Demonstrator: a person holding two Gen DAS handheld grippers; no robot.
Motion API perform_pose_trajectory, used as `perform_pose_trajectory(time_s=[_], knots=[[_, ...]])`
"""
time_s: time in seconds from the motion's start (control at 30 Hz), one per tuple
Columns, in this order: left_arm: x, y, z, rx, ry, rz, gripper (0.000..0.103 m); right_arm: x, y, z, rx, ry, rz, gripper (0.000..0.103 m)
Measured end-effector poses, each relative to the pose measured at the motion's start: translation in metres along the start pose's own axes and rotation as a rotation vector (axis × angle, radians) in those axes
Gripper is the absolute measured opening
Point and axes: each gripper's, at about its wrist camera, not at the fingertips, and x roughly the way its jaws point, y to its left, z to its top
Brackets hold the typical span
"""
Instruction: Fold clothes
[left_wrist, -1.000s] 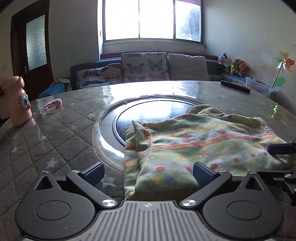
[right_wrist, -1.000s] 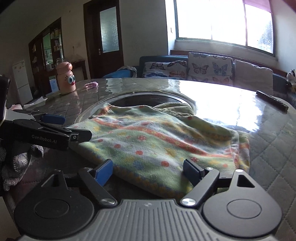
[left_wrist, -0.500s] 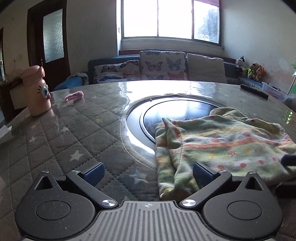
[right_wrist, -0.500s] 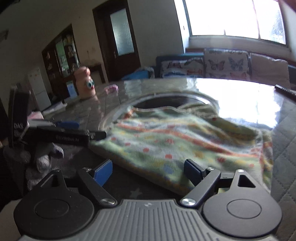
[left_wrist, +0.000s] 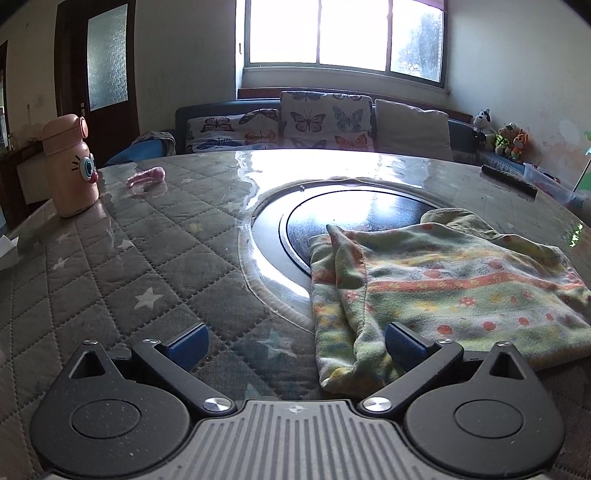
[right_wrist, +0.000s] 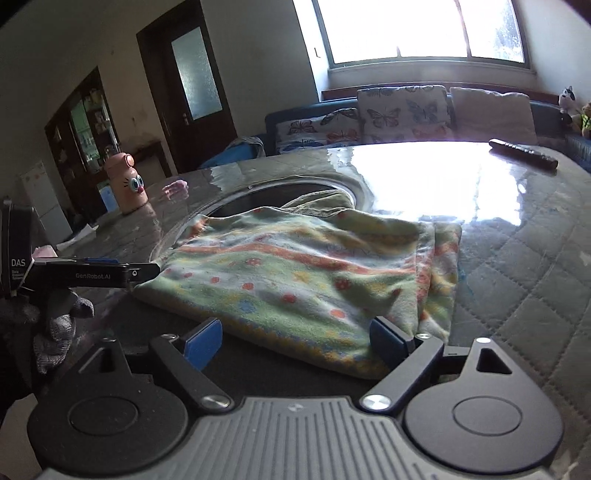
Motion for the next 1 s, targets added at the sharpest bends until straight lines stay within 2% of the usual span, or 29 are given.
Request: perform_pose_trajectory(time_s=[0.17, 0.33, 0.5, 0.6, 0.77, 1.0], knots=[[0.001, 0.001, 0.0, -0.004, 0.001, -0.001, 0.103, 0.005, -0.007, 0.014, 0.015, -0.039, -0.018, 0.092], [0.0, 0.001, -0.001, -0.013, 0.004, -0.003, 0.103, 0.016, -0.019, 0.011, 0.054, -0.004, -0.026, 0.091], [0.002, 0.004, 0.002, -0.022, 0.017, -0.014, 0.103, 0.011, -0.02, 0.021, 0.056, -0.03, -0.013, 0.092], [0.003, 0.002, 0.007, -0.006, 0.01, -0.002, 0.103, 0.018, -0.022, 0.03, 0.054, -0.037, -0.01, 0.093], [0.015, 0.001, 0.02, 0.036, 0.015, 0.018, 0.103, 0.033, -0.03, 0.028, 0.085, 0.012, -0.008, 0.093], [0.039, -0.007, 0.047, 0.113, -0.002, 0.051, 0.103, 0.037, -0.028, 0.044, 0.04, -0.005, -0.014, 0.098]])
